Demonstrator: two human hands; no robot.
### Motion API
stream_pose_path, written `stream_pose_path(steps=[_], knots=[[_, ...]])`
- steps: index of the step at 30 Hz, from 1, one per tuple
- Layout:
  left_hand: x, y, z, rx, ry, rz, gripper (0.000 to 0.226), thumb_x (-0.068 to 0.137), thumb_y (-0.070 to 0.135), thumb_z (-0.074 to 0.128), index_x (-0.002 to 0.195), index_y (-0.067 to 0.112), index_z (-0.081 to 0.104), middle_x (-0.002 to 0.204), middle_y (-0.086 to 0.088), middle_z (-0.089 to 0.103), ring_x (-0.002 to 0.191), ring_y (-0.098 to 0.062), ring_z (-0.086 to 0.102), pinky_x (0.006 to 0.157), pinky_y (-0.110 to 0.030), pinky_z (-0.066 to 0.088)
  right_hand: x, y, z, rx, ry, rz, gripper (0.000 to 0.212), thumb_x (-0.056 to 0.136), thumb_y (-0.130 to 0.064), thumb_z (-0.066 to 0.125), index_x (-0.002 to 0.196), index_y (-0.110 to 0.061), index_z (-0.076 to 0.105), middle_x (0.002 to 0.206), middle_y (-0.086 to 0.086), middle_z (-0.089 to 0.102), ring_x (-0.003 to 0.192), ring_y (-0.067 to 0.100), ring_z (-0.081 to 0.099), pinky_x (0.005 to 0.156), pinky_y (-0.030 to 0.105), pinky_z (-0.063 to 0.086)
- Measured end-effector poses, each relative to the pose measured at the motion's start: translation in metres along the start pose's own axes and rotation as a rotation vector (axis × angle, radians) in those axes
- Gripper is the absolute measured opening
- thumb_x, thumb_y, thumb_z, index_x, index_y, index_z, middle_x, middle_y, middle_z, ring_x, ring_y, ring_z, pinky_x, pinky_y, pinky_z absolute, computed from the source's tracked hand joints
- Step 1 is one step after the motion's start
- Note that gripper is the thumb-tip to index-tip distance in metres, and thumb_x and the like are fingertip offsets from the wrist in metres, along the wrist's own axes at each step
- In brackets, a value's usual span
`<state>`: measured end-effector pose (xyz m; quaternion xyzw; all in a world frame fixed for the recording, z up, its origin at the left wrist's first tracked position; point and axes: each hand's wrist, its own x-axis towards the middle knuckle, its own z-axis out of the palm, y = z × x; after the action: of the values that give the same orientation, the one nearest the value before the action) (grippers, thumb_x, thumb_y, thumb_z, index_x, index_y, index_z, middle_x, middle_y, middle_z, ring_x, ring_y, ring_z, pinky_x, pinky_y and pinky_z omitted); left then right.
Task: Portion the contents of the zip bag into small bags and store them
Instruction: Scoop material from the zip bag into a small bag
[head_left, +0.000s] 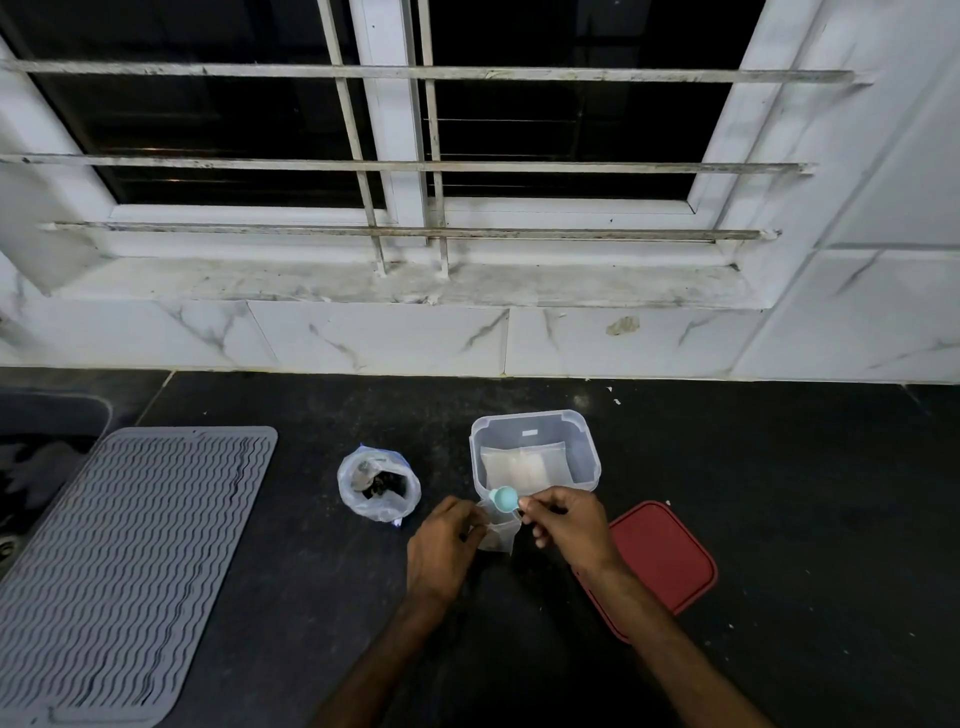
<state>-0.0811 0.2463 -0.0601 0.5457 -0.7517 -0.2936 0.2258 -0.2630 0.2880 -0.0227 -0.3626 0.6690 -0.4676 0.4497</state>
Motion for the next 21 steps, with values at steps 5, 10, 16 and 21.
stream_pose_path(steps=[5, 10, 16, 21], knots=[[0.003, 0.007, 0.000, 0.022, -0.031, -0.004, 0.021, 0.085, 0.027, 0.068, 0.103, 0.038, 0.065, 0.106, 0.020, 0.059, 0.090, -0.001, 0.061, 0.073, -0.031, 0.055, 0.000, -0.001, -0.001, 0.100, -0.003, 0.062, 0.014, 0.089, -0.011, 0.070, 0.082, 0.001, 0.073, 0.069, 0.010, 0.071, 0.055, 0.015, 0.057, 0.051, 0.024, 0.048], [0.000, 0.011, -0.005, 0.015, -0.061, -0.015, 0.036, 0.087, 0.033, 0.065, 0.119, 0.046, 0.052, 0.118, 0.023, 0.056, 0.098, -0.001, 0.060, 0.079, -0.029, 0.053, 0.000, -0.009, -0.002, 0.149, 0.022, 0.061, 0.016, 0.089, -0.010, 0.070, 0.082, 0.005, 0.070, 0.066, 0.010, 0.069, 0.054, 0.016, 0.055, 0.050, 0.024, 0.047], [-0.014, -0.002, -0.025, -0.035, -0.004, -0.087, 0.042, 0.087, 0.034, 0.063, 0.121, 0.047, 0.041, 0.109, 0.025, 0.055, 0.095, 0.003, 0.059, 0.077, -0.026, 0.048, 0.002, -0.036, 0.019, 0.108, -0.018, -0.036, 0.015, 0.090, -0.012, 0.069, 0.079, -0.002, 0.069, 0.064, 0.012, 0.068, 0.049, 0.016, 0.054, 0.045, 0.025, 0.044], [-0.020, -0.024, -0.051, -0.262, 0.442, -0.370, 0.040, 0.086, 0.040, 0.069, 0.120, 0.031, 0.048, 0.107, 0.012, 0.058, 0.095, -0.009, 0.060, 0.079, -0.035, 0.053, 0.013, -0.053, 0.070, -0.103, -0.121, -0.087, 0.013, 0.090, -0.021, 0.070, 0.084, -0.009, 0.070, 0.064, 0.009, 0.071, 0.046, 0.010, 0.054, 0.045, 0.023, 0.044]])
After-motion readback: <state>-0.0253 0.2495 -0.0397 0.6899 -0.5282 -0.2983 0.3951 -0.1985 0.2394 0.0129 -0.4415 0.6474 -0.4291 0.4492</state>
